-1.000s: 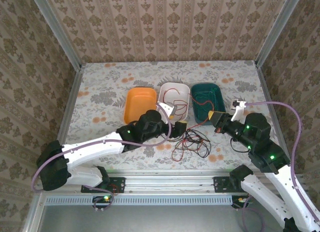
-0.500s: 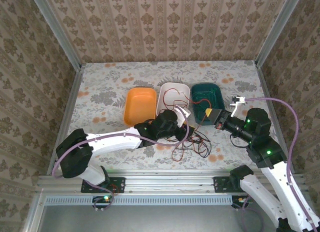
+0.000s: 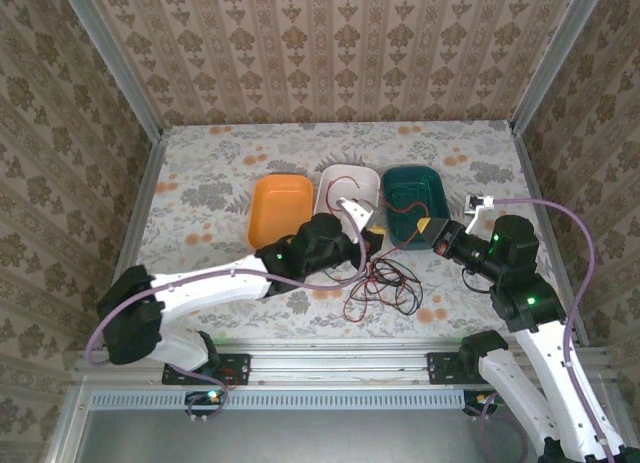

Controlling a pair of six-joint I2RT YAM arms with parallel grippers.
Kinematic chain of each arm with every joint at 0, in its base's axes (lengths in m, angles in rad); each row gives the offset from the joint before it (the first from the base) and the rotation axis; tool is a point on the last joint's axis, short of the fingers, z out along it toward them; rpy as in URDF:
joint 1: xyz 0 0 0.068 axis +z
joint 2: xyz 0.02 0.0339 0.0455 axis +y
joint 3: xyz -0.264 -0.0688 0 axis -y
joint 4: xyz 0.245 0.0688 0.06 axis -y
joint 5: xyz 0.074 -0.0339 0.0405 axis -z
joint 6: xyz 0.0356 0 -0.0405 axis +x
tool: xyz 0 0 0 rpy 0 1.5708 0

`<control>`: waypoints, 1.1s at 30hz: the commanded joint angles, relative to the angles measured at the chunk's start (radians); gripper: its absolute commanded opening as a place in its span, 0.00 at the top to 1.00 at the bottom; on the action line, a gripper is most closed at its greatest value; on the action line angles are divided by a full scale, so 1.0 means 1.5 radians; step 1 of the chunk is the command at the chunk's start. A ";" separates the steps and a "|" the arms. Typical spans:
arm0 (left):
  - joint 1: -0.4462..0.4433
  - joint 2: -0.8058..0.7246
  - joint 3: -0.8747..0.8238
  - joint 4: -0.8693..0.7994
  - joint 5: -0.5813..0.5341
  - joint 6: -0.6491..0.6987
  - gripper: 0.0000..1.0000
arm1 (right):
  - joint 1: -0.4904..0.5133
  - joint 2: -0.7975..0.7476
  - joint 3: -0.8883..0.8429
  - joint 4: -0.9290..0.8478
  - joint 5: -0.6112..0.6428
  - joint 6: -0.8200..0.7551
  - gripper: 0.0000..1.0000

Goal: Untangle the cables

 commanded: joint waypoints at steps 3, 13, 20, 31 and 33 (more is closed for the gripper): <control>0.011 -0.077 -0.013 0.060 -0.003 -0.019 1.00 | -0.009 0.009 -0.028 -0.016 -0.023 0.010 1.00; 0.008 -0.053 0.060 -0.070 0.097 0.047 0.80 | -0.010 0.022 -0.029 0.009 -0.047 0.017 1.00; -0.004 0.041 0.102 -0.160 0.130 0.082 0.45 | -0.011 0.043 -0.003 0.049 -0.110 0.033 1.00; 0.001 0.107 0.118 -0.170 0.067 0.098 0.91 | -0.013 0.035 0.005 0.045 -0.141 0.031 1.00; 0.000 0.099 0.110 -0.160 0.053 0.083 1.00 | -0.014 0.032 0.004 0.030 -0.128 0.024 1.00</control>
